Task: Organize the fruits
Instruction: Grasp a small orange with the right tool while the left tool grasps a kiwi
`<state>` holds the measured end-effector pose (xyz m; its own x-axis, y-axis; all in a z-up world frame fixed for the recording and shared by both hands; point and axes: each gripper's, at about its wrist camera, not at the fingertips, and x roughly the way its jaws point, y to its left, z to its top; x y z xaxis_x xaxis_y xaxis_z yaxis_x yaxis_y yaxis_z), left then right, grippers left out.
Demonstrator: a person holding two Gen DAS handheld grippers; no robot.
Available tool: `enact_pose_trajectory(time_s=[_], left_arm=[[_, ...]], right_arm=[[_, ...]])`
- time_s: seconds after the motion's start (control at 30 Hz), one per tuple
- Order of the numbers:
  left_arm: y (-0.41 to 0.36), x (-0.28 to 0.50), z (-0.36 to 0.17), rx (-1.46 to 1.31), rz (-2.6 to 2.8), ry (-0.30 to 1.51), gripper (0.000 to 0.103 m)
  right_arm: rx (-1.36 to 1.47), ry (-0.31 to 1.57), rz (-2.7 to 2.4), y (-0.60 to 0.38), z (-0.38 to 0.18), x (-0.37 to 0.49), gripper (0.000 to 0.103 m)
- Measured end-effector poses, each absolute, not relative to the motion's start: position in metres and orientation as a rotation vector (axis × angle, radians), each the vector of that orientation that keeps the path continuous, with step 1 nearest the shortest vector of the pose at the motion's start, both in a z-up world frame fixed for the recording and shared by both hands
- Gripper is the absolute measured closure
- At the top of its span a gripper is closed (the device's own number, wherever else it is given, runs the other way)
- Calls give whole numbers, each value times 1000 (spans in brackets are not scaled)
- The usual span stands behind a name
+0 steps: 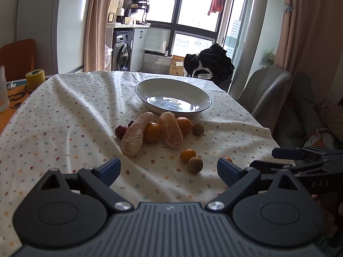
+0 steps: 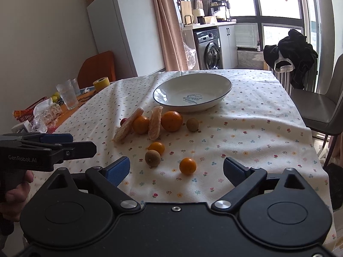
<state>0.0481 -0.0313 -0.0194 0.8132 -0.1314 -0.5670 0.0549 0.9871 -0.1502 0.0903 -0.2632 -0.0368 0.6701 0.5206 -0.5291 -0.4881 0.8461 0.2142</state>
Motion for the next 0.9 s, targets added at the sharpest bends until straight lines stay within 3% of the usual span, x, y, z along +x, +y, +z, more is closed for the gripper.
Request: enact_pose_trajectory(time_s=[0.13, 0.3, 0.53, 0.77, 0.9], left_arm=[[-34, 58, -24, -152, -111, 642, 16], [-38, 72, -32, -169, -133, 681, 32], [-48, 91, -41, -168, -151, 715, 39], [-57, 108, -53, -171, -159, 749, 49], [-64, 117, -59, -168, -156, 765, 49]], right_arm=[[65, 636, 577, -263, -44, 98, 22], [76, 657, 576, -262, -52, 107, 29], [96, 693, 575, -261, -66, 122, 49], [116, 712, 587, -262, -76, 133, 51], [120, 718, 593, -262, -79, 138, 52]])
